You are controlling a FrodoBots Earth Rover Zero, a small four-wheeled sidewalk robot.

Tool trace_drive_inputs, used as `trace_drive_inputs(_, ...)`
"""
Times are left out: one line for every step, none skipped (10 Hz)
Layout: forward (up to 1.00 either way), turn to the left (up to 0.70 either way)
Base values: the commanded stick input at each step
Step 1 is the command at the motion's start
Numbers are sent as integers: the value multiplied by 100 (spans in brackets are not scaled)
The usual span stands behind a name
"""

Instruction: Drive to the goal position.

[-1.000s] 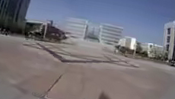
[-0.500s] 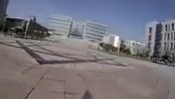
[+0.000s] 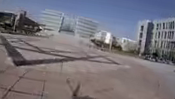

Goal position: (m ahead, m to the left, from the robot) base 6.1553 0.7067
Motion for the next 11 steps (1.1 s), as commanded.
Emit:
trace_drive_inputs(100, 0)
trace_drive_inputs(100, 0)
trace_drive_inputs(100, 0)
trace_drive_inputs(100, 0)
trace_drive_inputs(100, 0)
trace_drive_inputs(100, 0)
trace_drive_inputs(100, 0)
trace_drive_inputs(100, 0)
trace_drive_inputs(100, 0)
trace_drive_inputs(100, 0)
trace_drive_inputs(100, 0)
